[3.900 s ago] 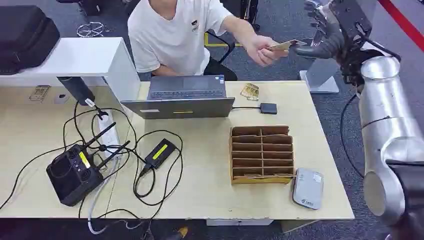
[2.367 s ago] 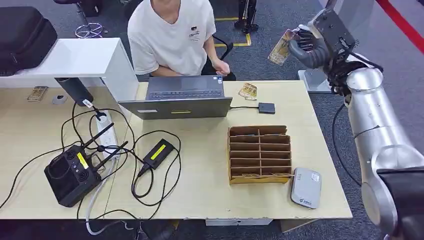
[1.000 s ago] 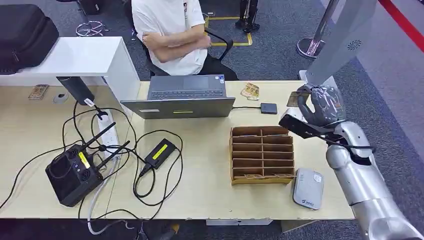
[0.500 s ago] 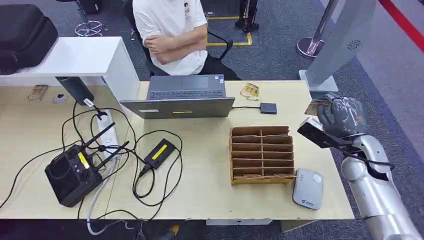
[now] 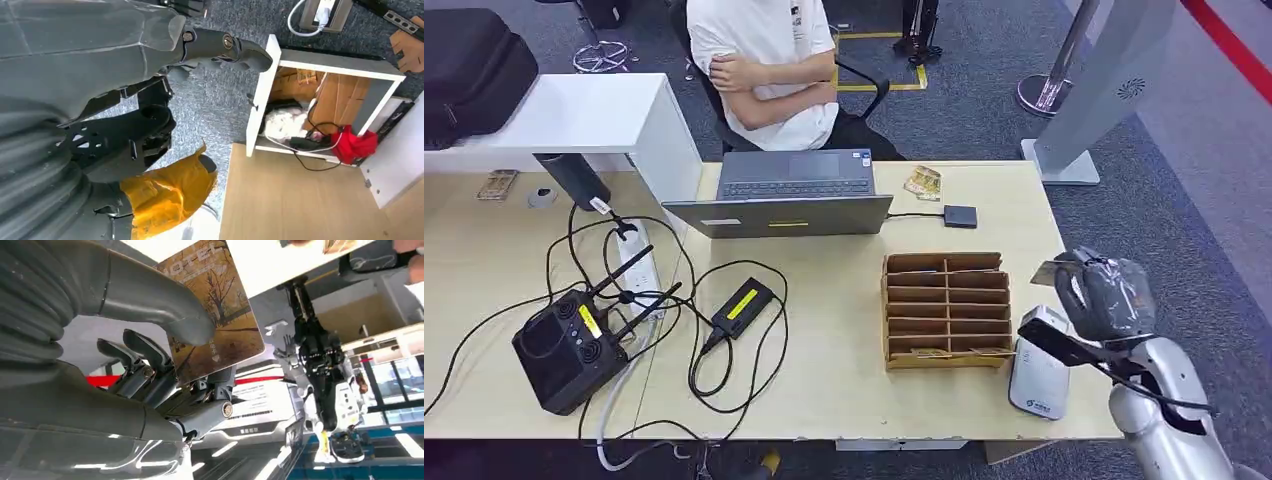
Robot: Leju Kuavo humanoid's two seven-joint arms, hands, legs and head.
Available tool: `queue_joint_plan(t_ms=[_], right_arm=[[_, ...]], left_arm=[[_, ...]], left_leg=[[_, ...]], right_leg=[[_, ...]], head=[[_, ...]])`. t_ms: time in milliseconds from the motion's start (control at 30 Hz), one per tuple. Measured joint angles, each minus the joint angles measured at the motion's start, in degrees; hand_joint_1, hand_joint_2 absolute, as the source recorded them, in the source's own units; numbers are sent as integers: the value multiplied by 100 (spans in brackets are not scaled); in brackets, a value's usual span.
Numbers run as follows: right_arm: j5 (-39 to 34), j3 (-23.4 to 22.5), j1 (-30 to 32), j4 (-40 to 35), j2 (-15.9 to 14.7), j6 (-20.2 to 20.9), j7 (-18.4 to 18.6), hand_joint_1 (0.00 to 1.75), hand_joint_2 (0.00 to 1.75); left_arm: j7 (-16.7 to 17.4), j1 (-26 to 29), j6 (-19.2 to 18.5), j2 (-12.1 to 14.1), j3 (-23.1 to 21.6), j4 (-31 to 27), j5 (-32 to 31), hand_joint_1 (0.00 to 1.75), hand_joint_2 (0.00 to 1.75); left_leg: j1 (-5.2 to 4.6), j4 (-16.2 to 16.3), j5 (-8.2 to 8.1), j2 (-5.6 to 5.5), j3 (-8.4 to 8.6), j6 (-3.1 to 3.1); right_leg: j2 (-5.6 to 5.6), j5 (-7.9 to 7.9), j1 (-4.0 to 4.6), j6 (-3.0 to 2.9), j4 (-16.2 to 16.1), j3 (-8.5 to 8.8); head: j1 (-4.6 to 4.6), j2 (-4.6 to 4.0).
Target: Pass the card to the sensor for recognition and then transmit it.
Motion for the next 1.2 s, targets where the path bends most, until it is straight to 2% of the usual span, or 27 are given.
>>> queue_joint_plan(t_ms=[733, 833, 1000, 1200], right_arm=[[96, -17, 484, -293, 181, -11, -2, 175, 175], [136, -26, 503, -229, 214, -33, 9, 175, 175], [380, -124, 509, 41, 256, -315, 164, 175, 175], [271, -330, 583, 361, 262, -402, 155, 175, 175]], left_arm=[[-15, 11, -2, 9, 20, 0, -20, 0, 175], [-15, 11, -2, 9, 31, 0, -50, 0, 175], [-13, 12, -11, 7, 68, 0, -131, 0, 175], [4, 11, -54, 0, 157, 0, -107, 0, 175]], left_leg=[[1, 0, 0, 7, 2, 0], [1, 0, 0, 12, 2, 0], [1, 0, 0, 11, 2, 0], [0, 0, -1, 13, 2, 0]], right_leg=[[7, 0, 0, 0, 0, -1], [11, 0, 0, 0, 0, -3], [10, 0, 0, 0, 0, -3], [11, 0, 0, 0, -1, -3]], head=[[0, 0], [-2, 0], [0, 0], [0, 0]])
